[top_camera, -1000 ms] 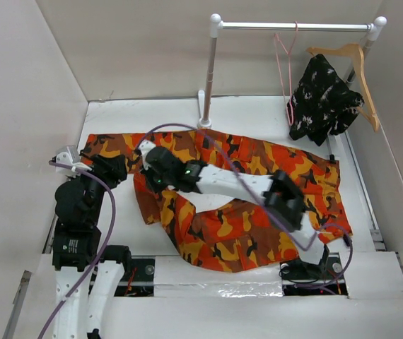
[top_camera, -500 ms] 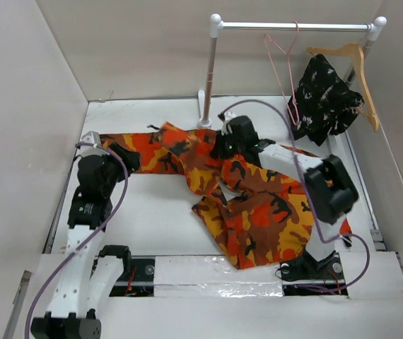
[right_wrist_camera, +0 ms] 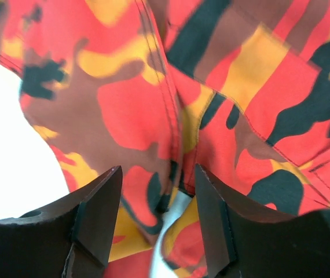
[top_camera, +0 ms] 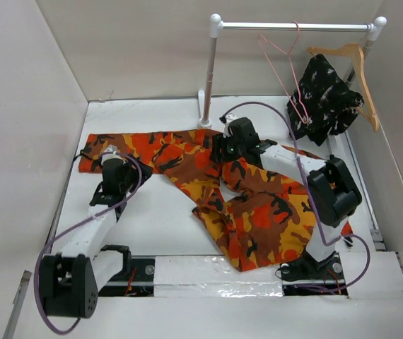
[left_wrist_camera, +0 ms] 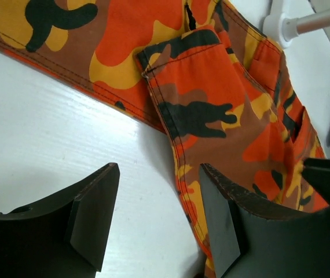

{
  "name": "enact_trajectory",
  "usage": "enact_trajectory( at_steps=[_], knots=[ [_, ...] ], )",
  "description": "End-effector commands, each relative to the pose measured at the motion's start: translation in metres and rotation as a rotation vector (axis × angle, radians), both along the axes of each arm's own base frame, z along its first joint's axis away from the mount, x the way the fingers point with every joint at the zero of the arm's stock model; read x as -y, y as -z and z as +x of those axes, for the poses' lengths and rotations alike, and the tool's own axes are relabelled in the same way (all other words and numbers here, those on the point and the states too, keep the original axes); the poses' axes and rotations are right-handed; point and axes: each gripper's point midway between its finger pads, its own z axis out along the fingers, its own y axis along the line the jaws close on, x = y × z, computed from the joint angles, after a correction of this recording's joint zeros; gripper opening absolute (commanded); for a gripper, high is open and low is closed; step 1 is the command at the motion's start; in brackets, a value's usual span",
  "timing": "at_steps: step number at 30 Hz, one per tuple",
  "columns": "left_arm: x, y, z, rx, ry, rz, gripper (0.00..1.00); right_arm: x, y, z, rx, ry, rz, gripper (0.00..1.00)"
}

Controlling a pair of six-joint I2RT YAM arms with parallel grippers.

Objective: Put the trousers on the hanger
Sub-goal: Flatten out the trousers at the center of the board.

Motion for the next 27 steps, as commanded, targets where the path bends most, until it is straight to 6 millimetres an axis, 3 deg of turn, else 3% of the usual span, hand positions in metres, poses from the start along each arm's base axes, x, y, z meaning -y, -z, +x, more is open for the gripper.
enact_trajectory(
  at_steps=[1,3,5,7,8,10,11,13,15,21,27],
  knots=[
    [0.021,-0.022,0.031,0.116,0.019,-0.02,0.55,-0.002,-0.051,-0.001,0.133,0.024,0.023,0.6],
    [0.022,-0.003,0.048,0.038,-0.02,0.038,0.55,0.0,-0.078,-0.01,0.183,0.019,0.051,0.6],
    [0.025,0.002,0.059,0.023,-0.02,0.032,0.55,-0.003,-0.085,-0.027,0.201,0.0,0.053,0.6],
    [0.023,0.016,0.067,-0.011,-0.048,0.037,0.55,0.005,-0.108,-0.04,0.258,0.009,0.071,0.6],
    [0.022,0.015,0.072,-0.005,-0.057,0.039,0.55,0.009,-0.1,-0.051,0.249,0.004,0.064,0.6],
    [0.022,0.02,0.08,-0.014,-0.066,0.044,0.54,0.009,-0.117,-0.07,0.294,-0.013,0.114,0.6],
    [0.022,0.023,0.082,-0.019,-0.069,0.043,0.54,0.013,-0.105,-0.08,0.275,-0.022,0.104,0.6],
    [0.025,0.031,0.089,-0.044,-0.07,0.037,0.53,0.017,-0.114,-0.096,0.295,-0.018,0.129,0.59],
    [0.026,0.036,0.096,-0.05,-0.071,0.037,0.52,0.025,-0.101,-0.107,0.276,-0.016,0.132,0.59],
    [0.034,0.043,0.107,-0.047,-0.059,0.002,0.49,0.041,-0.093,-0.132,0.263,-0.021,0.152,0.59],
    [0.036,0.043,0.112,-0.03,-0.058,-0.016,0.3,0.051,-0.087,-0.145,0.257,-0.011,0.151,0.58]
  ],
)
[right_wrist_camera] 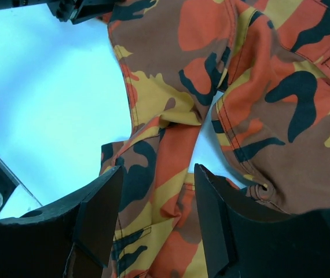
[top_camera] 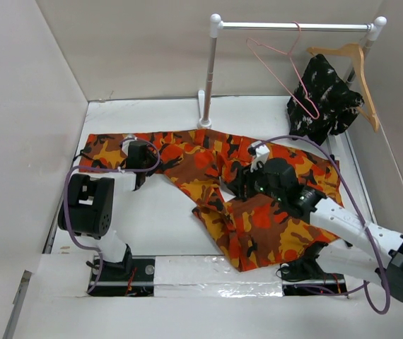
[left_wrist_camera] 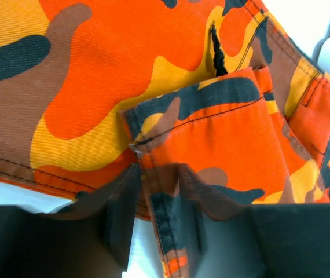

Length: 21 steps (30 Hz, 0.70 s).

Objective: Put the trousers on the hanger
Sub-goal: Flatten out the trousers at the center of the board, then fold the trousers at the center of the board.

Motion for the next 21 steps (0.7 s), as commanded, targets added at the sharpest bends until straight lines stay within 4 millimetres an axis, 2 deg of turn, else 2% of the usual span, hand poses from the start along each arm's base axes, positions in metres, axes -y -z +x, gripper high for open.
enact_trajectory(
  at_steps=[1,2,4,5,6,8,9,10,11,12,13,14,15,17,18,19,20,21],
  knots=[
    [0.005,-0.03,0.022,0.112,-0.003,-0.038,0.24,0.008,-0.008,0.002,0.031,0.06,0.025,0.58],
    [0.005,-0.034,0.02,0.126,-0.003,-0.044,0.19,0.014,0.0,0.0,0.002,0.094,0.019,0.57],
    [0.004,-0.043,0.019,0.144,-0.013,-0.051,0.04,0.029,0.004,0.007,0.004,0.177,0.025,0.56],
    [0.002,-0.049,0.017,0.156,-0.019,-0.049,0.0,0.038,0.02,0.007,-0.02,0.21,0.011,0.54],
    [0.0,-0.064,0.012,0.191,-0.029,-0.054,0.0,0.046,0.025,0.011,-0.038,0.255,0.029,0.5],
    [-0.004,-0.083,0.005,0.228,-0.045,-0.062,0.0,0.073,0.039,0.023,-0.084,0.359,0.035,0.43],
    [-0.008,-0.106,-0.004,0.283,-0.057,-0.064,0.0,0.082,0.051,0.023,-0.12,0.386,0.038,0.38],
    [-0.011,-0.118,-0.01,0.307,-0.064,-0.063,0.0,0.094,0.055,0.029,-0.142,0.409,0.057,0.27],
    [-0.016,-0.131,-0.016,0.335,-0.077,-0.055,0.0,0.101,0.057,0.031,-0.149,0.429,0.066,0.19],
    [-0.024,-0.158,-0.03,0.392,-0.104,-0.044,0.0,0.109,0.06,0.032,-0.163,0.456,0.075,0.11],
    [-0.029,-0.172,-0.037,0.424,-0.114,-0.036,0.0,0.119,0.065,0.031,-0.183,0.487,0.067,0.04],
    [-0.034,-0.186,-0.046,0.459,-0.12,-0.024,0.0,0.135,0.065,0.035,-0.179,0.544,0.072,0.04],
    [-0.043,-0.215,-0.064,0.525,-0.144,-0.013,0.0,0.145,0.057,0.036,-0.149,0.582,0.091,0.04],
    [-0.053,-0.241,-0.084,0.581,-0.163,0.01,0.0,0.17,0.06,0.039,-0.111,0.683,0.091,0.19],
    [-0.061,-0.264,-0.104,0.636,-0.179,0.023,0.0,0.19,0.054,0.043,-0.081,0.761,0.113,0.29],
    [-0.064,-0.276,-0.113,0.672,-0.182,0.028,0.0,0.204,0.059,0.042,-0.085,0.816,0.108,0.56],
    [-0.067,-0.278,-0.124,0.669,-0.181,0.04,0.0,0.216,0.061,0.042,-0.086,0.855,0.11,0.65],
    [-0.071,-0.302,-0.14,0.733,-0.179,0.051,0.0,0.236,0.063,0.043,-0.087,0.923,0.118,0.78]
  ],
)
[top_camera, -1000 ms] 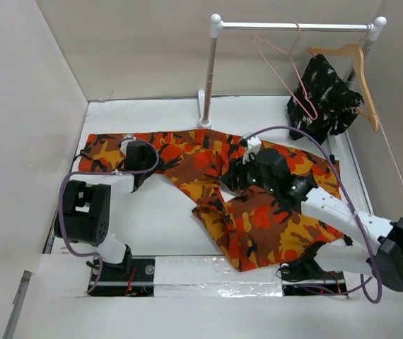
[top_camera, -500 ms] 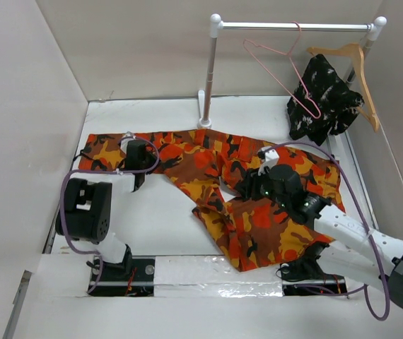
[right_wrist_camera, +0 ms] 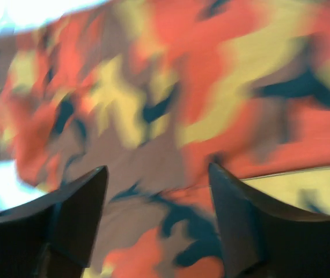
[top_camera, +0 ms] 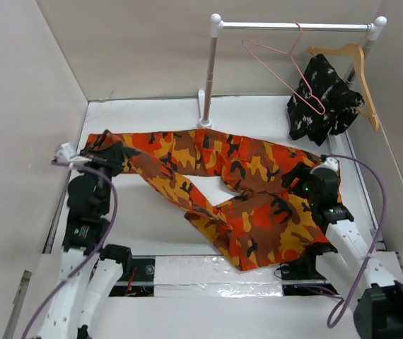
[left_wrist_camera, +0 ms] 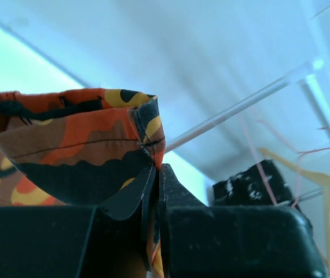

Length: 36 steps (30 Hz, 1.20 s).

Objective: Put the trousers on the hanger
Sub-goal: Fold the trousers at the center of the board.

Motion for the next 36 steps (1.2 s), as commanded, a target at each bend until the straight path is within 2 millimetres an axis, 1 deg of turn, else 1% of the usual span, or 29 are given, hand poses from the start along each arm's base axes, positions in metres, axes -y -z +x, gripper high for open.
enact_trajectory(
  at_steps=[1,2,3,5,6,7,8,9,10,11,12,13,14,15,16,18,21,22,23,24,26,27,29,30,32,33,34,35,36],
  knots=[
    [-0.02,-0.027,-0.036,0.025,-0.061,0.084,0.0,0.042,0.0,0.006,0.026,0.158,0.018,0.81],
    [-0.021,-0.027,-0.044,0.01,-0.058,0.099,0.0,0.049,0.004,0.007,0.019,0.183,0.023,0.85],
    [-0.024,-0.047,-0.058,0.057,-0.058,0.099,0.0,0.056,0.006,0.008,0.017,0.21,0.033,0.86],
    [-0.027,-0.061,-0.071,0.096,-0.059,0.128,0.0,0.072,0.014,0.011,-0.006,0.26,0.038,0.87],
    [-0.029,-0.074,-0.084,0.132,-0.058,0.148,0.0,0.077,0.018,0.018,-0.016,0.279,0.055,0.87],
    [-0.028,-0.081,-0.09,0.147,-0.05,0.159,0.0,0.078,0.011,0.022,0.01,0.281,0.066,0.88],
    [-0.028,-0.085,-0.095,0.159,-0.041,0.169,0.0,0.079,0.026,0.025,-0.042,0.285,0.078,0.88],
    [-0.024,-0.092,-0.104,0.181,-0.014,0.182,0.0,0.08,0.023,0.033,-0.044,0.278,0.1,0.88],
    [-0.022,-0.093,-0.106,0.192,-0.001,0.191,0.0,0.077,0.026,0.039,-0.06,0.258,0.122,0.88],
    [-0.021,-0.095,-0.108,0.202,0.006,0.208,0.0,0.069,0.045,0.041,-0.137,0.217,0.162,0.87],
    [-0.021,-0.094,-0.111,0.203,0.011,0.215,0.0,0.066,0.05,0.046,-0.156,0.202,0.183,0.87],
    [-0.02,-0.094,-0.115,0.208,0.019,0.221,0.0,0.058,0.045,0.058,-0.144,0.159,0.219,0.76],
    [-0.02,-0.092,-0.116,0.208,0.02,0.228,0.0,0.054,0.048,0.064,-0.157,0.136,0.243,0.76],
    [-0.021,-0.089,-0.119,0.215,0.02,0.238,0.0,0.049,0.06,0.067,-0.196,0.118,0.271,0.76],
    [-0.02,-0.088,-0.12,0.22,0.023,0.247,0.0,0.047,0.055,0.075,-0.189,0.104,0.286,0.76],
    [-0.023,-0.086,-0.125,0.22,0.015,0.276,0.0,0.034,0.059,0.082,-0.201,0.075,0.298,0.75],
    [-0.028,-0.083,-0.129,0.218,-0.008,0.297,0.0,0.029,0.047,0.103,-0.179,0.039,0.31,0.74],
    [-0.031,-0.084,-0.132,0.228,-0.024,0.303,0.0,0.022,0.051,0.108,-0.189,0.02,0.325,0.71],
    [-0.033,-0.083,-0.133,0.226,-0.034,0.308,0.0,0.014,0.043,0.118,-0.168,-0.008,0.338,0.71],
    [-0.035,-0.081,-0.134,0.222,-0.04,0.312,0.0,0.013,0.041,0.125,-0.155,-0.009,0.356,0.7],
    [-0.036,-0.079,-0.133,0.219,-0.043,0.321,0.0,-0.005,0.038,0.137,-0.137,-0.083,0.382,0.7],
    [-0.036,-0.077,-0.132,0.218,-0.046,0.32,0.0,-0.006,0.028,0.149,-0.112,-0.105,0.38,0.69],
    [-0.032,-0.075,-0.131,0.22,-0.023,0.326,0.0,-0.02,0.017,0.155,-0.074,-0.178,0.362,0.69],
    [-0.032,-0.073,-0.131,0.219,-0.02,0.328,0.0,-0.019,0.01,0.158,-0.048,-0.183,0.341,0.7],
    [-0.028,-0.068,-0.129,0.22,0.001,0.324,0.0,-0.009,0.006,0.154,-0.068,-0.153,0.276,0.73],
    [-0.026,-0.064,-0.127,0.219,0.011,0.323,0.0,0.003,-0.015,0.15,-0.016,-0.133,0.242,0.75],
    [-0.022,-0.062,-0.125,0.22,0.028,0.324,0.0,0.011,-0.006,0.133,-0.043,-0.101,0.228,0.78],
    [-0.021,-0.06,-0.124,0.218,0.035,0.326,0.0,0.035,-0.007,0.125,-0.038,-0.01,0.195,0.8],
    [-0.019,-0.056,-0.123,0.22,0.047,0.322,0.0,0.05,-0.028,0.112,0.014,0.046,0.165,0.81]
  ],
)
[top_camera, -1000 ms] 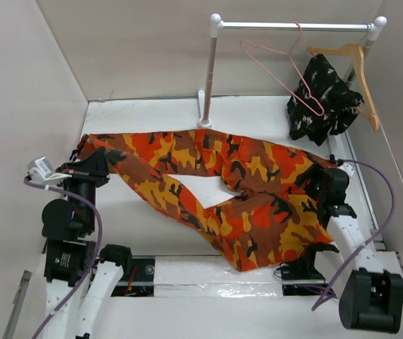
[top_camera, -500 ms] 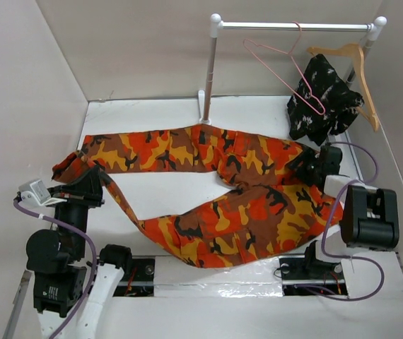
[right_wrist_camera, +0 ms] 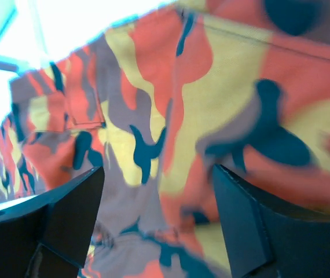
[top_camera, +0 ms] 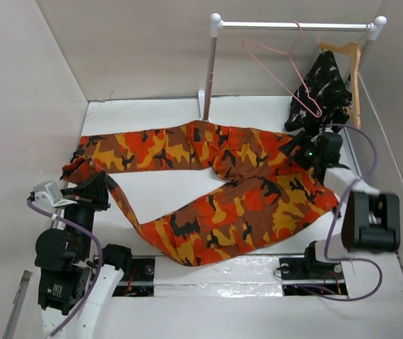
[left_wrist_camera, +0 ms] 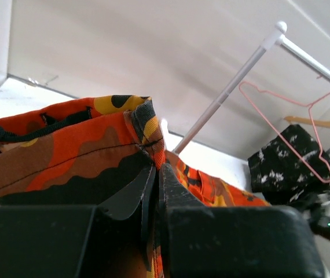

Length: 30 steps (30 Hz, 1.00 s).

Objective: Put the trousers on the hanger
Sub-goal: Fold the trousers at the center of the board.

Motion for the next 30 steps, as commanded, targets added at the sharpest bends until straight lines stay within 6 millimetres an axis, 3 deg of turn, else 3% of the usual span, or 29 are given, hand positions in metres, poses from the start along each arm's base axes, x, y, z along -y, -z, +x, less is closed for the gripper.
enact_trajectory(
  at_steps=[1,2,3,4,5,7,10,11,13,20,25,30],
  knots=[
    [0.006,-0.009,-0.001,0.071,0.035,0.0,0.0,0.057,-0.038,-0.03,0.082,0.186,-0.128,0.82],
    [0.007,-0.008,-0.001,0.075,0.041,-0.002,0.0,0.073,-0.016,-0.055,0.017,0.265,-0.147,0.82],
    [0.009,-0.006,0.001,0.082,0.049,-0.005,0.0,0.094,-0.022,-0.078,0.018,0.363,-0.145,0.78],
    [0.009,-0.007,0.001,0.085,0.049,-0.006,0.0,0.104,-0.014,-0.093,0.001,0.423,-0.15,0.75],
    [0.009,-0.007,0.001,0.087,0.051,-0.006,0.0,0.113,0.013,-0.119,-0.062,0.488,-0.156,0.72],
    [0.012,-0.01,-0.004,0.106,0.076,-0.012,0.0,0.132,0.022,-0.153,-0.097,0.609,-0.136,0.63],
    [0.008,-0.014,-0.01,0.124,0.071,-0.023,0.0,0.124,0.031,-0.175,-0.14,0.681,-0.018,0.6],
    [0.008,-0.015,-0.012,0.132,0.074,-0.027,0.0,0.13,0.025,-0.178,-0.116,0.731,-0.031,0.61],
    [0.006,-0.017,-0.016,0.148,0.08,-0.039,0.0,0.136,0.03,-0.193,-0.177,0.829,-0.013,0.61],
    [0.001,-0.03,-0.032,0.201,0.105,-0.079,0.0,0.149,0.051,-0.209,-0.329,0.976,0.003,0.7],
    [-0.018,-0.031,-0.045,0.216,0.043,-0.09,0.0,0.146,0.063,-0.213,-0.45,1.037,0.025,0.68],
    [-0.016,-0.028,-0.041,0.21,0.046,-0.088,0.0,0.146,0.07,-0.202,-0.487,1.025,0.007,0.6]
  ],
)
